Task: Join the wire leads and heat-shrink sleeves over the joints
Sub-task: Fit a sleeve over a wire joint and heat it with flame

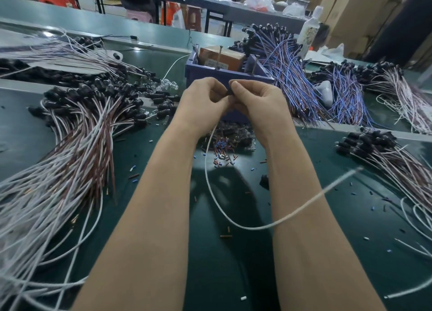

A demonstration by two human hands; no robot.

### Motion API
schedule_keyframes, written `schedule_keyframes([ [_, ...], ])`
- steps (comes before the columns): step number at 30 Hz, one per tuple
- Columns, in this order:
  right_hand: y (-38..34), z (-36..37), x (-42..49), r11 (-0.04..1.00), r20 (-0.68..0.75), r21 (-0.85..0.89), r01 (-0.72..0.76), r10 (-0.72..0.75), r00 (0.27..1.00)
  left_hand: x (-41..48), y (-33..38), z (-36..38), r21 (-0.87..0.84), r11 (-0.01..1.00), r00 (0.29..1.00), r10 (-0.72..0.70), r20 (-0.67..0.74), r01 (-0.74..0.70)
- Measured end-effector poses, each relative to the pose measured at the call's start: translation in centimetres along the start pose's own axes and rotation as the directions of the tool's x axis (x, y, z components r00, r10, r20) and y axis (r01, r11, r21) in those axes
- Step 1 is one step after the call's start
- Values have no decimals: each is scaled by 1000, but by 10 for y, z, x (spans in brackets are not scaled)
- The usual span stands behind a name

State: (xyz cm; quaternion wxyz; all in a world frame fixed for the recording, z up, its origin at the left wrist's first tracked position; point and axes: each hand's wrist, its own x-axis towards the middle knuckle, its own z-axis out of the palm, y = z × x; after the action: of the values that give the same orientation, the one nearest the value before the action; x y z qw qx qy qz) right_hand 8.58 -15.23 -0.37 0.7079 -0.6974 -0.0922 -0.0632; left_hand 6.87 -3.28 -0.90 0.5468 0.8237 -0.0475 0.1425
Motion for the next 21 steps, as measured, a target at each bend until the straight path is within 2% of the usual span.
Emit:
schedule_keyframes([
  [3, 1, -3, 0, 990, 22, -135, 27, -24, 999, 0, -4, 2, 49, 999, 1000, 15, 22, -16],
  [7, 3, -5, -1, 964, 33, -254, 81, -75, 997, -3, -9, 4, 107, 992, 997, 72, -23, -69],
  [11, 3, -4, 0, 961, 8, -257, 100, -101, 995, -5, -10, 7, 101, 988, 991, 124, -46, -119],
  [15, 4, -2, -1, 984, -45, -172, 41, -49, 998, -3, -9, 9, 137, 981, 989, 145, -43, -138],
  [18, 3, 1, -1, 891, -64, -434, 133, -178, 982, -2, -11, 11, 230, 967, 990, 128, -60, -111],
  [19, 1, 2, 0, 868, -68, -469, 162, -218, 973, -2, -13, 11, 250, 964, 992, 112, -66, -92],
  [21, -5, 0, 1, 923, -139, -347, 169, -228, 964, -3, -18, 11, 232, 971, 995, 73, -75, -53],
])
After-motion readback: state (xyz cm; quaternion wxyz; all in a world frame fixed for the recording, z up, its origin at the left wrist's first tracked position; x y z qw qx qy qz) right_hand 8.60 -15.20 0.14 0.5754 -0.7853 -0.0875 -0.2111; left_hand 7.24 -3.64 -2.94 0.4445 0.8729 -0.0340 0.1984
